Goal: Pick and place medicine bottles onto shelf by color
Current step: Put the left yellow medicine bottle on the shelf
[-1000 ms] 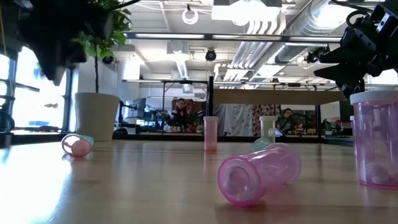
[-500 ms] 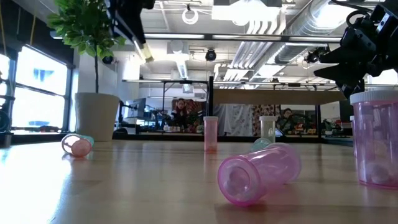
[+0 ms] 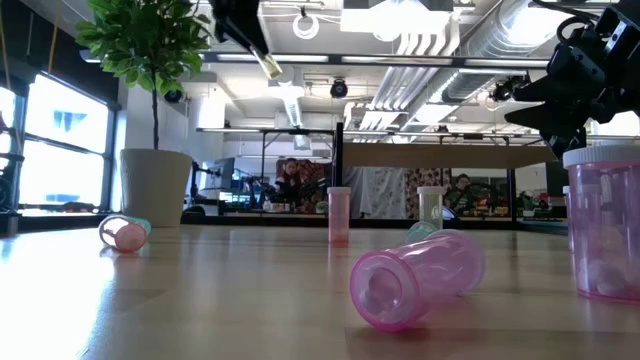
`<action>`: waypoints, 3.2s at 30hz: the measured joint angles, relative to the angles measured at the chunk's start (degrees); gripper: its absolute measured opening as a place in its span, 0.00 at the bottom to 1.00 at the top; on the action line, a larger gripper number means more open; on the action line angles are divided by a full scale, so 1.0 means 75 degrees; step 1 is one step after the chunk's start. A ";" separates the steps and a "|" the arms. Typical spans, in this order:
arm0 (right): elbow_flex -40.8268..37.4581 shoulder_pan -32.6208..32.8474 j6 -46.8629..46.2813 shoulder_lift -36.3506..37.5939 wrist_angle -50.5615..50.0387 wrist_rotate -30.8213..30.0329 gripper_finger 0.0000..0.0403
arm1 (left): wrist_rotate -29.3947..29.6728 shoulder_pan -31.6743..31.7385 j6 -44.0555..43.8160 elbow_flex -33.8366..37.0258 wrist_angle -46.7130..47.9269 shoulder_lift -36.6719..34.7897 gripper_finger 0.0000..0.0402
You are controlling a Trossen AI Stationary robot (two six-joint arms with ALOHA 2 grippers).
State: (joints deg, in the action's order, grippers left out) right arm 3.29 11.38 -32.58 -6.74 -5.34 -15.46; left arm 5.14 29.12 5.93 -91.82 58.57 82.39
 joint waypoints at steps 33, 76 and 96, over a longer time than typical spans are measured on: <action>0.0000 -0.0003 -0.2141 0.0000 0.0038 -0.0044 0.35 | -0.1441 0.0457 0.1145 -0.4709 0.1668 0.4107 0.27; 0.4404 -0.0017 0.2878 -0.1825 0.0113 -0.3029 0.35 | -0.2260 -0.1206 0.1225 -0.4705 0.1958 0.4208 0.27; 0.7470 -0.0396 0.1743 -0.5070 -0.3556 -0.1982 0.35 | -0.2266 -0.1256 0.2188 -0.4705 0.1975 0.4205 0.27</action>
State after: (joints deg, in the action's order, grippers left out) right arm 59.31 8.40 -19.50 -44.77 -32.01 -30.33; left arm -11.86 19.70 22.34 -127.11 73.38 113.93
